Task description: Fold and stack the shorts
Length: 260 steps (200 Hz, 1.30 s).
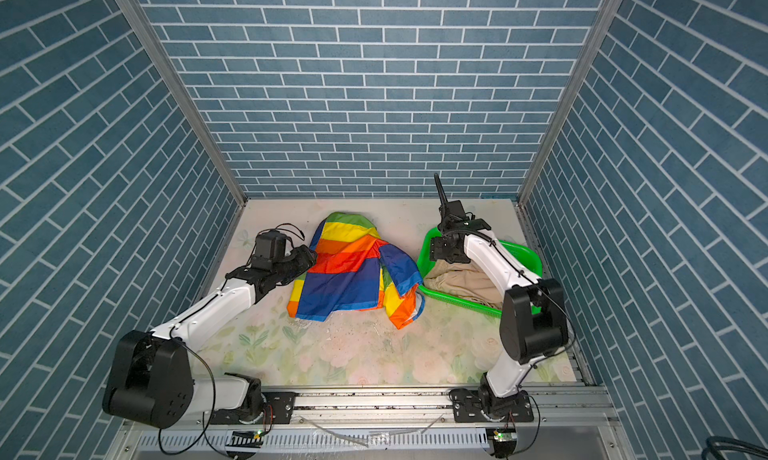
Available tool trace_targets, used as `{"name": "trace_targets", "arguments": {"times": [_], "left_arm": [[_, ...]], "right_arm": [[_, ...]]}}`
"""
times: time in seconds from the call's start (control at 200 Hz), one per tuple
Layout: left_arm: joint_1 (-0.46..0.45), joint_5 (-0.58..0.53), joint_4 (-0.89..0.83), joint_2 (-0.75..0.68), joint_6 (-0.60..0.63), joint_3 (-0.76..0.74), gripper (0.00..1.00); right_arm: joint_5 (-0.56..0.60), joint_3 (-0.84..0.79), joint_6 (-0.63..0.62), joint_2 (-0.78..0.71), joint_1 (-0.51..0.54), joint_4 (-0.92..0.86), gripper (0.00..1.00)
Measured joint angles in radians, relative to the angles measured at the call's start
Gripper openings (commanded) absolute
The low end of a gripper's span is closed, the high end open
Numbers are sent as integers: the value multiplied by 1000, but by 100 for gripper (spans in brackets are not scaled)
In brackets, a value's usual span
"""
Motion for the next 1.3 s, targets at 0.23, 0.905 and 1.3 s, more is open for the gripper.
{"name": "trace_targets", "arguments": {"times": [0.23,0.905,1.3], "left_arm": [[-1,-4,-8,3,3,1,71],[-1,18,-16,175,8,82,66],[-2,-20,-52,174,41,96,72]], "right_arm": [[-111,243,26,255,-37,35,83],[-33,752,97,607,-342,10,90],[-69,774,100,596,-366,35,82]]}}
